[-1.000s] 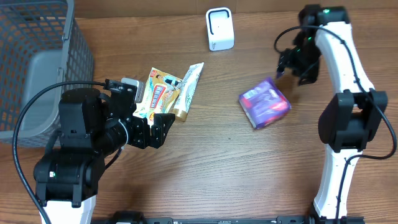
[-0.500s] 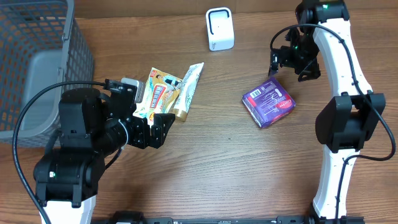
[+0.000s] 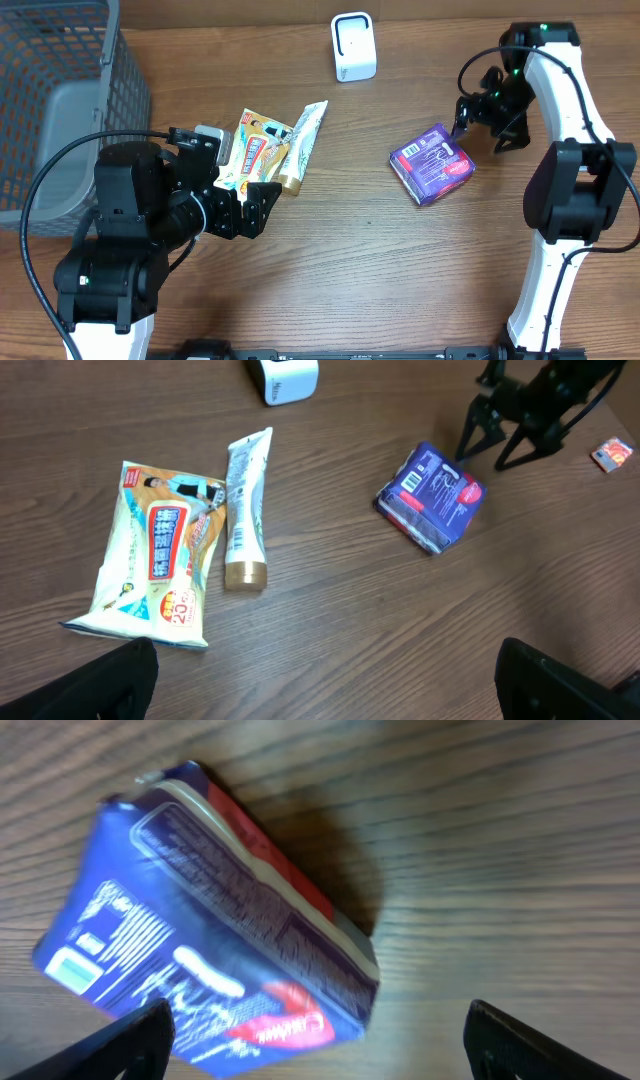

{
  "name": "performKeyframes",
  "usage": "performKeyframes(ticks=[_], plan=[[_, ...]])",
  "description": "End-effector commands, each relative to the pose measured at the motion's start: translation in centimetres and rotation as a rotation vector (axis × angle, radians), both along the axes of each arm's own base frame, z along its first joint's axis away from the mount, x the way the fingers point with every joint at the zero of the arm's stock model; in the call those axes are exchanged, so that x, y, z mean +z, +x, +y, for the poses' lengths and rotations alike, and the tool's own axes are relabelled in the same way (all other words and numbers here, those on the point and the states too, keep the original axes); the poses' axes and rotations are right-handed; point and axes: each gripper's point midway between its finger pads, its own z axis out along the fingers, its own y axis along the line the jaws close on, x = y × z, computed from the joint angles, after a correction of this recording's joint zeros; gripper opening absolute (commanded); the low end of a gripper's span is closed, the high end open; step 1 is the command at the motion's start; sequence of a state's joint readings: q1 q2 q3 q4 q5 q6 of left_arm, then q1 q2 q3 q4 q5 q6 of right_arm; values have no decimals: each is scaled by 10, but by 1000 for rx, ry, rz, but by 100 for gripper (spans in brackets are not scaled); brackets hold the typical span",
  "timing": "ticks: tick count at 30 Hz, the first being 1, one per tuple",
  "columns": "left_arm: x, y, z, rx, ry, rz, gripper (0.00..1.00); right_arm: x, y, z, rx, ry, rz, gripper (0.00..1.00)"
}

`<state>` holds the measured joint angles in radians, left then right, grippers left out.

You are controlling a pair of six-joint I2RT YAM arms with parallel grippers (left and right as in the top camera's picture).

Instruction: Scan the item barcode

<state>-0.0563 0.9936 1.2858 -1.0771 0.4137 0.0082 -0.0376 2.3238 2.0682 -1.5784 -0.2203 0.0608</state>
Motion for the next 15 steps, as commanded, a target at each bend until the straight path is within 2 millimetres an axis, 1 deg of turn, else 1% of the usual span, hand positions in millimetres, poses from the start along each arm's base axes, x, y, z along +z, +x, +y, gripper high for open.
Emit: performKeyframes(ticks=[1,3,5,6,10,12,15], plan=[[7,2,3,-3,17,-31,100,-11,-8,31,5,131,18,93],[7,2,3,-3,17,-31,100,-18,-11,43,12,165,24,93],[7,2,3,-3,17,-31,100,-28,-17,61,43,188,33,92],[7,2,3,-3,17,-31,100,-29,-18,66,51,193,35,92],[7,2,3,-3,17,-30,100,-24,-22,93,87,239,38,92],[7,2,3,-3,17,-31,100,-21,-22,100,101,246,34,92],[7,2,3,-3,17,-30,100,-11,-17,103,106,246,16,93]])
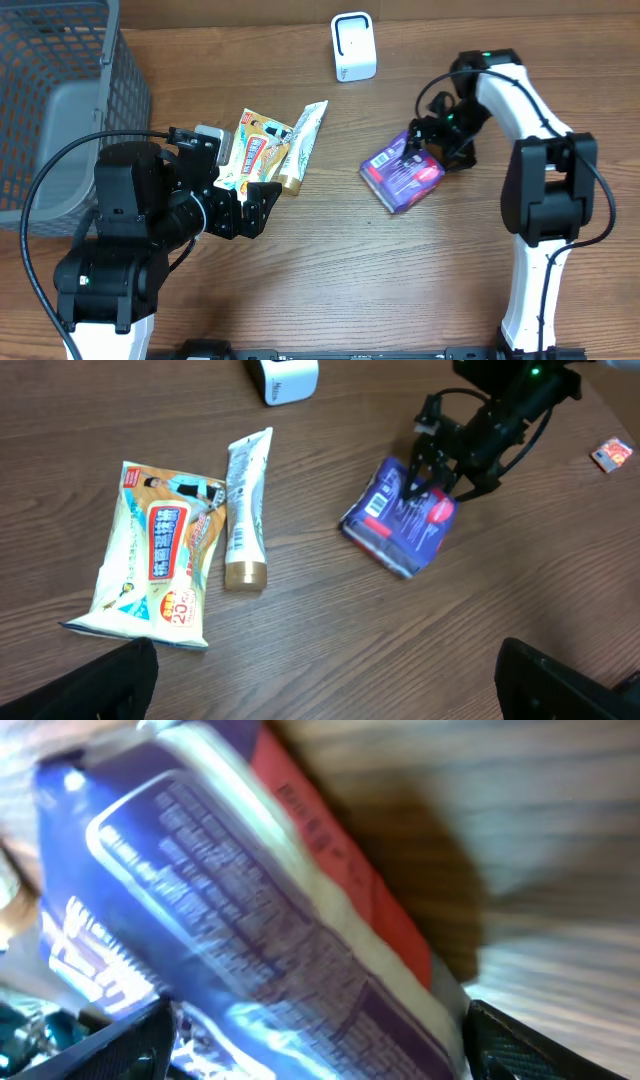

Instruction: Scan the item barcode

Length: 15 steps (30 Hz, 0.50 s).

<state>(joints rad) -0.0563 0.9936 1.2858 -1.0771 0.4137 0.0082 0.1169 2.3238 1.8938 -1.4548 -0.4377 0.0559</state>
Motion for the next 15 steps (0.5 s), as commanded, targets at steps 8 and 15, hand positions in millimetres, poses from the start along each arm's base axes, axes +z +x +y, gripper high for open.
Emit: performKeyframes(ticks=[8,15], plan=[[7,2,3,-3,17,-30,100,66,36,-26,-46,-37,-158,100],[7,2,3,-3,17,-31,100,75,58,-82,-108,-174,-246,100]])
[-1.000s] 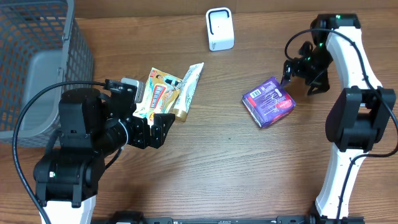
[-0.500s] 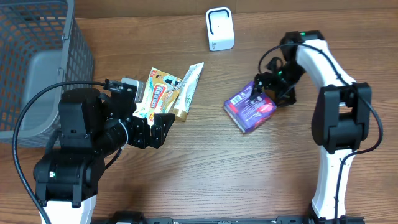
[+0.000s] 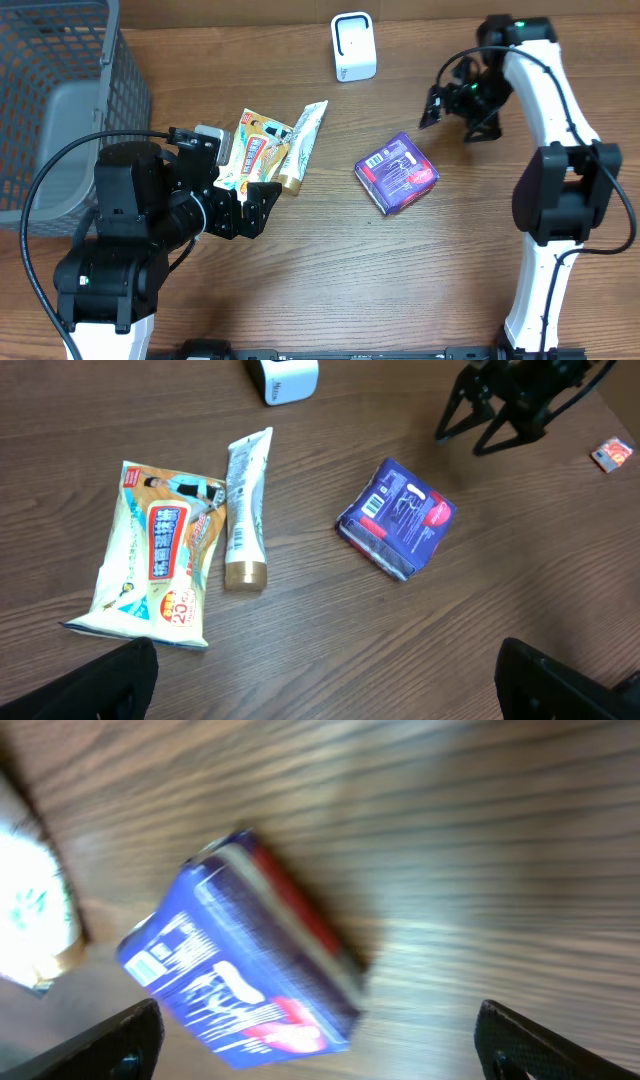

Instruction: Scan the item barcode

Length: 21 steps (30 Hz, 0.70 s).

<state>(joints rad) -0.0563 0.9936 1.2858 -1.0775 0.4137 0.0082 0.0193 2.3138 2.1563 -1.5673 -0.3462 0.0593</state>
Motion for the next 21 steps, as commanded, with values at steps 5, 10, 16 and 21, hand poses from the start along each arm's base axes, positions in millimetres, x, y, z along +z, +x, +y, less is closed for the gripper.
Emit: performKeyframes(ticks=[5,10,16,21], plan=[[7,2,3,-3,17,-31,100,15,19,-59,-79,-134,-105,100],[16,10,2,-2,13,-82,100,15,20,-62,-87,-131,-109,100],[18,10,-2,3,-32,-69,100,18,25,-52,-88,-71,-132,100],[32,5,-32,-83,-225,-34,100,19,41,-53,-91,-73,-199,100]])
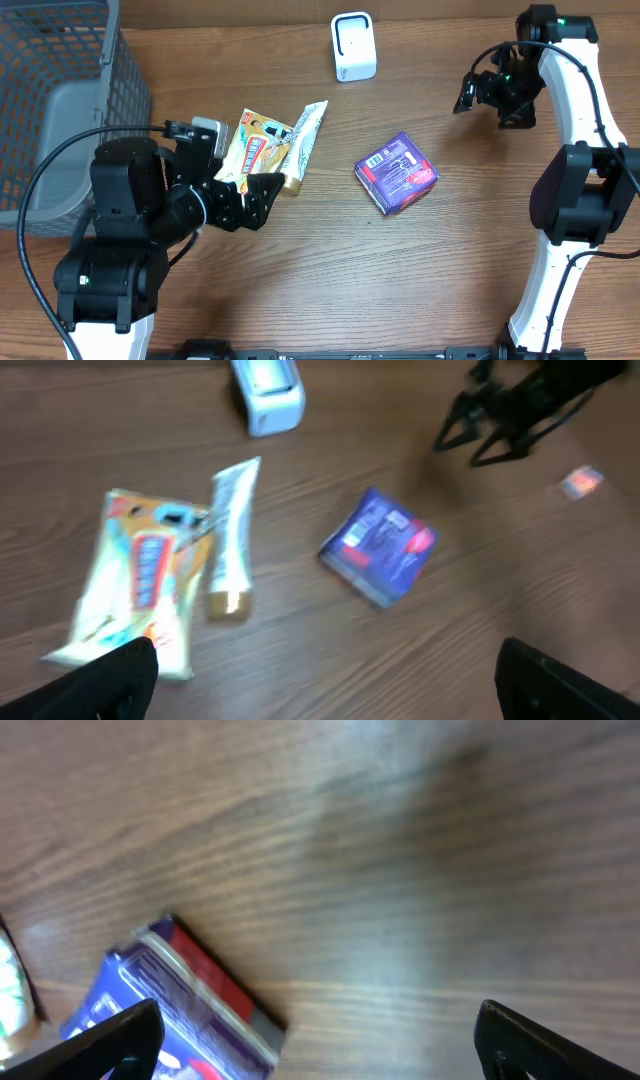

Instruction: Scan the item barcode

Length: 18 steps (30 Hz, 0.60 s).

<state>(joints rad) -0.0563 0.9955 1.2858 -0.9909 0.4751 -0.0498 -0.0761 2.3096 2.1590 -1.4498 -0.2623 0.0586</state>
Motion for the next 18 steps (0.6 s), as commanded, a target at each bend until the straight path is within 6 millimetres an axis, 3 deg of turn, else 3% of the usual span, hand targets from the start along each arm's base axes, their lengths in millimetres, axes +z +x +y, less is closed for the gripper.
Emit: performKeyframes(ticks=[1,6,10,15,18], plan=[[16,-6,-32,-131,-173,26,100,23,13,3,5,9,-92,100],[-19,4,-66,-206,-220,202,100,25,28,2,5,4,-155,100],[-51,21,-105,-200,-286,394,100,26,33,2,5,3,-179,100],[-103,38,-153,-262,-266,526,100,26,34,2,6,3,-180,100],[-136,45,-169,-266,-250,600,100,26,34,2,5,2,-180,100]])
